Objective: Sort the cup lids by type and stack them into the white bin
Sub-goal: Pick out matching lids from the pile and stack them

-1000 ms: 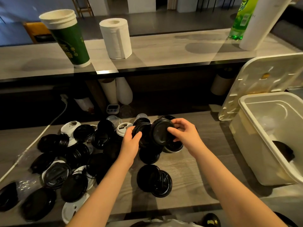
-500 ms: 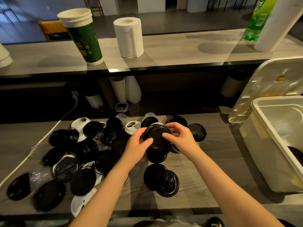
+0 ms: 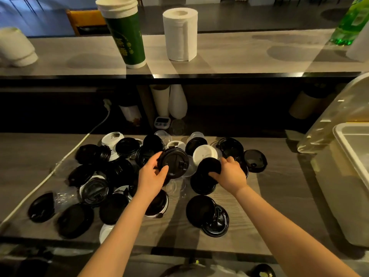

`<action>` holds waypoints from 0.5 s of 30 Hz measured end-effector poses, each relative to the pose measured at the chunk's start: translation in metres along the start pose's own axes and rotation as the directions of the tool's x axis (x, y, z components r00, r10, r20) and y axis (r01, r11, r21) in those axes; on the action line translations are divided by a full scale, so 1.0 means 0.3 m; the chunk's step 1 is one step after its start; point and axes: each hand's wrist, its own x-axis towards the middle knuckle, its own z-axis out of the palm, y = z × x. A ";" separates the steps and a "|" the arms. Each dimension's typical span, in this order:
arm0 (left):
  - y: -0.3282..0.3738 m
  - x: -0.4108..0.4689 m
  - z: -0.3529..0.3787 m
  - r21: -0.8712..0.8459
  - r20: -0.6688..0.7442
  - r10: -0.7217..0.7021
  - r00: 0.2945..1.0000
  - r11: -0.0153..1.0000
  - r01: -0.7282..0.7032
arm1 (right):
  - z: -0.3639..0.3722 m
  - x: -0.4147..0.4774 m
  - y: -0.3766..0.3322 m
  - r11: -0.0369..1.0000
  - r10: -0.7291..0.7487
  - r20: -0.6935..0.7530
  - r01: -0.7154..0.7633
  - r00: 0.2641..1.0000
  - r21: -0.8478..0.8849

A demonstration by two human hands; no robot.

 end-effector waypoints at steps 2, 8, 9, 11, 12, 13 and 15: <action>-0.014 -0.003 -0.005 -0.022 -0.020 -0.032 0.999 0.999 0.031 | 0.020 0.000 -0.007 0.995 0.024 -0.030 -0.020 0.999 0.097; -0.031 -0.007 0.006 -0.067 -0.013 -0.087 0.996 0.994 0.086 | -0.013 -0.031 -0.001 0.926 0.042 -0.036 -0.025 0.998 0.376; -0.032 -0.006 0.011 -0.063 -0.012 -0.087 0.996 0.994 0.086 | -0.025 -0.037 0.000 0.904 0.057 -0.038 -0.036 0.998 0.427; -0.027 -0.007 0.022 -0.060 -0.013 -0.069 0.998 0.996 0.068 | -0.058 -0.051 -0.006 0.770 0.100 -0.014 -0.069 0.995 0.634; -0.019 -0.009 0.029 -0.063 -0.011 -0.054 0.998 0.997 0.053 | -0.078 -0.061 -0.018 0.647 0.092 0.019 -0.074 0.996 0.759; -0.010 -0.012 0.037 -0.070 -0.009 -0.038 0.999 0.997 0.038 | -0.097 -0.070 -0.031 0.524 0.052 0.044 -0.065 0.998 0.850; 0.014 -0.019 0.055 -0.109 0.002 -0.003 1.000 0.994 0.003 | -0.127 -0.087 -0.061 0.403 -0.056 0.059 -0.032 0.997 0.915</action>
